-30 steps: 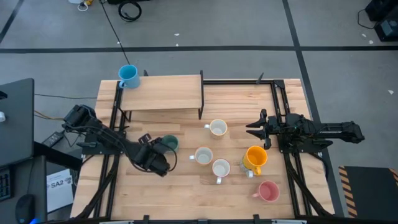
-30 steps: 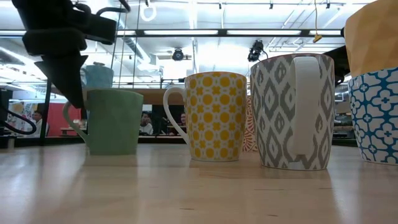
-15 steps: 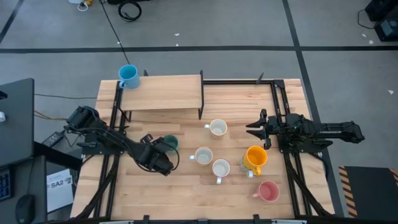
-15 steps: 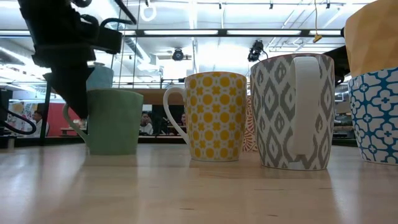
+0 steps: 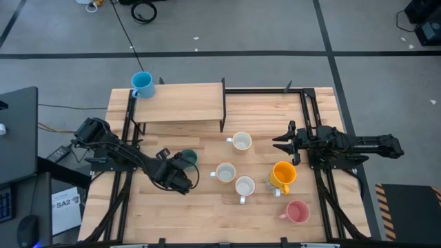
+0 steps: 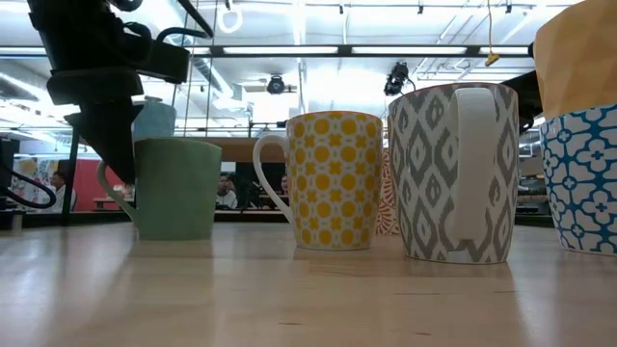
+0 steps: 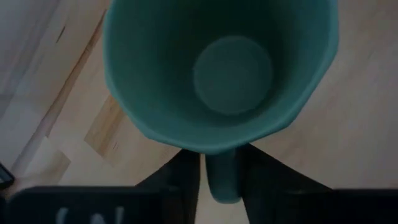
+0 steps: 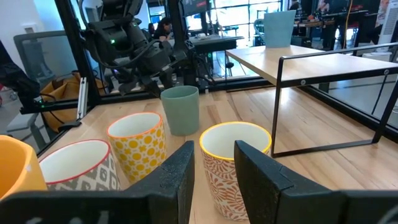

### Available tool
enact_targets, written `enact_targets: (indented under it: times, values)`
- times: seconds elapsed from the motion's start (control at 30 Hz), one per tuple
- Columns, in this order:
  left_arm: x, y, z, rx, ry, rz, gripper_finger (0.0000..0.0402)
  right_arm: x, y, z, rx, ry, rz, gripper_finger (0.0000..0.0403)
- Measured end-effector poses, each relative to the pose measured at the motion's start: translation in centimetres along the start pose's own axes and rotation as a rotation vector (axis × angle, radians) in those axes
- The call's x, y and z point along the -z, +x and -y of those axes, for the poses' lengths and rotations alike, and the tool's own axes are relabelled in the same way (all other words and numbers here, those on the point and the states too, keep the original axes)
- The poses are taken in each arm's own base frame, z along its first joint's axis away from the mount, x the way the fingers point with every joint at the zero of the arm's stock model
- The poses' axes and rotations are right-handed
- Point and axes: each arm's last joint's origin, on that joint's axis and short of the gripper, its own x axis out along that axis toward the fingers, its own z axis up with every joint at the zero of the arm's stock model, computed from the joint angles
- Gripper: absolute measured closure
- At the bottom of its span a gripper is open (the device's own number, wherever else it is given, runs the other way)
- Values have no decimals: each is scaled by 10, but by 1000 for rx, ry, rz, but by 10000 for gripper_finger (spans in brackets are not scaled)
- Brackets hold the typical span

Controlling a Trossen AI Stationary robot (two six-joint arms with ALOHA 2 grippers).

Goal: Place coffee mugs
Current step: Put the green mug on the shelf

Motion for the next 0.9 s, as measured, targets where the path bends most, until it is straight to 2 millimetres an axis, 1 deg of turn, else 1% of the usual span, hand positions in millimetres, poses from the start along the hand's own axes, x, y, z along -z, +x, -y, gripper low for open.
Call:
enact_targets:
  times: [0.13, 0.23, 0.37, 0.53, 0.7, 0.9]
  values:
    - [0, 0, 0, 0, 6, 0, 340, 0, 0, 0, 0, 0, 0, 284]
    - [0, -1, 0, -1, 15, -3, 342, 0, 0, 0, 0, 0, 0, 284]
    - [-3, -6, 0, -2, 19, -13, 342, 0, 0, 0, 0, 0, 0, 284]
    - [-11, -21, -1, -16, 37, -21, 340, 0, 0, 0, 0, 0, 0, 284]
    - [-32, -41, -3, -2, 98, -4, 341, 0, 0, 0, 0, 0, 0, 284]
    - [-69, -63, -16, 17, 169, 22, 341, 0, 0, 0, 0, 0, 0, 284]
